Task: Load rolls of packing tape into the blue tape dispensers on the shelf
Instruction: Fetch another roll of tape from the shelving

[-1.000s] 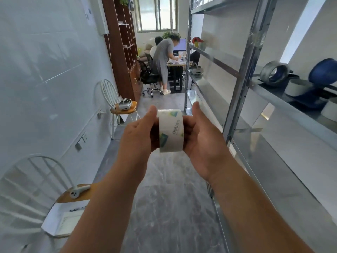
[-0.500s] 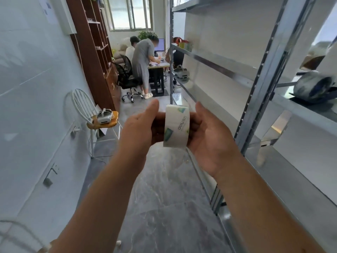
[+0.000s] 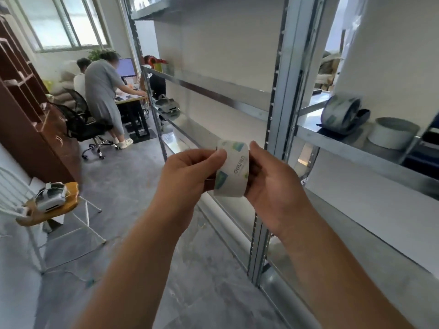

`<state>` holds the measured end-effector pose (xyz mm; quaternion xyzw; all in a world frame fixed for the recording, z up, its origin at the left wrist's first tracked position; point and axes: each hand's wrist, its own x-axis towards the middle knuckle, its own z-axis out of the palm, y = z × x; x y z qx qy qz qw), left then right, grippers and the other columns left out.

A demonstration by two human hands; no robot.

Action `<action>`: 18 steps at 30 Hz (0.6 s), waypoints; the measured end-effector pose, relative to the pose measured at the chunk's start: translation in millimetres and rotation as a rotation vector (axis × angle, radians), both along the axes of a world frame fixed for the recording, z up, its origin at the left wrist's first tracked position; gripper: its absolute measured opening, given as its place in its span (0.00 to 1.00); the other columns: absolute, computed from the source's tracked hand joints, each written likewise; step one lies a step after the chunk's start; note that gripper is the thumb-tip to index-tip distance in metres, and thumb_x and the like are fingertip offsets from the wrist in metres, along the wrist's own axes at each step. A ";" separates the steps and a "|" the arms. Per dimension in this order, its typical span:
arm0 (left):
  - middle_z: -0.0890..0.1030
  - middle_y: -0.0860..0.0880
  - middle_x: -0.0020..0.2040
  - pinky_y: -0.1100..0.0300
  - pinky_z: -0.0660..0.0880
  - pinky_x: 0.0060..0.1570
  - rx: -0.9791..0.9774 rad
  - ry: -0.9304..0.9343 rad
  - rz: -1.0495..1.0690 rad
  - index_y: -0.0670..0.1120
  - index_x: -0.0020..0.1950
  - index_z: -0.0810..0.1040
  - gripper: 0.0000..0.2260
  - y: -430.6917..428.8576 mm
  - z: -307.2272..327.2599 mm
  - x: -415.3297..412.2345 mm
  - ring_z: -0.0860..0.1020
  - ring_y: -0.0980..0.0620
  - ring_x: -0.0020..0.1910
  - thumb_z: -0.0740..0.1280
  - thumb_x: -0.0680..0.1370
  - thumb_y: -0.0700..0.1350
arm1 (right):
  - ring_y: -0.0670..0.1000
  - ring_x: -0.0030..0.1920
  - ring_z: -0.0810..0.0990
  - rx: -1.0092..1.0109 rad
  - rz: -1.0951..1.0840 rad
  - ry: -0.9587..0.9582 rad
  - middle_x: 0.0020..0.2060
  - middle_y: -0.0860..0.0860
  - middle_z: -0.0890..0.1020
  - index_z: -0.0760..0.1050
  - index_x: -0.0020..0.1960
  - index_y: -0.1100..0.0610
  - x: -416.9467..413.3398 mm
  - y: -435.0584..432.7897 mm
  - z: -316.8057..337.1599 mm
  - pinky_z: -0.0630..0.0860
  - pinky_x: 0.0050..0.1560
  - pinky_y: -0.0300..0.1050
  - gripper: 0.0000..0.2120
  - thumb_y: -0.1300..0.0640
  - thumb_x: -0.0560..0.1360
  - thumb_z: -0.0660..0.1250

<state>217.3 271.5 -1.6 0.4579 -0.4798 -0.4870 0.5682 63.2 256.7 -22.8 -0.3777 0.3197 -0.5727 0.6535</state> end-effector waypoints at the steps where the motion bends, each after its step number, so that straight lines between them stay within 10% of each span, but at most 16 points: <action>1: 0.89 0.43 0.44 0.52 0.86 0.45 -0.004 0.010 -0.027 0.40 0.48 0.86 0.07 -12.7 1.0 -7.7 0.88 0.46 0.43 0.70 0.80 0.42 | 0.59 0.53 0.85 -0.009 -0.028 0.001 0.53 0.61 0.86 0.82 0.64 0.62 -7.7 -9.2 1.1 0.81 0.58 0.61 0.20 0.49 0.83 0.62; 12: 0.85 0.38 0.39 0.52 0.82 0.40 0.060 0.142 -0.430 0.42 0.39 0.87 0.12 -102.8 2.0 -130.3 0.83 0.41 0.39 0.74 0.68 0.51 | 0.56 0.45 0.83 -0.085 -0.600 0.136 0.44 0.61 0.85 0.86 0.46 0.59 -108.1 -35.6 2.0 0.80 0.45 0.52 0.10 0.54 0.78 0.70; 18: 0.88 0.37 0.48 0.52 0.84 0.43 0.059 0.136 -0.742 0.35 0.54 0.86 0.13 -121.0 8.8 -200.1 0.86 0.42 0.44 0.71 0.79 0.45 | 0.54 0.47 0.85 -0.077 -0.934 0.176 0.46 0.58 0.87 0.87 0.45 0.57 -156.2 -15.5 14.7 0.82 0.50 0.53 0.11 0.57 0.81 0.67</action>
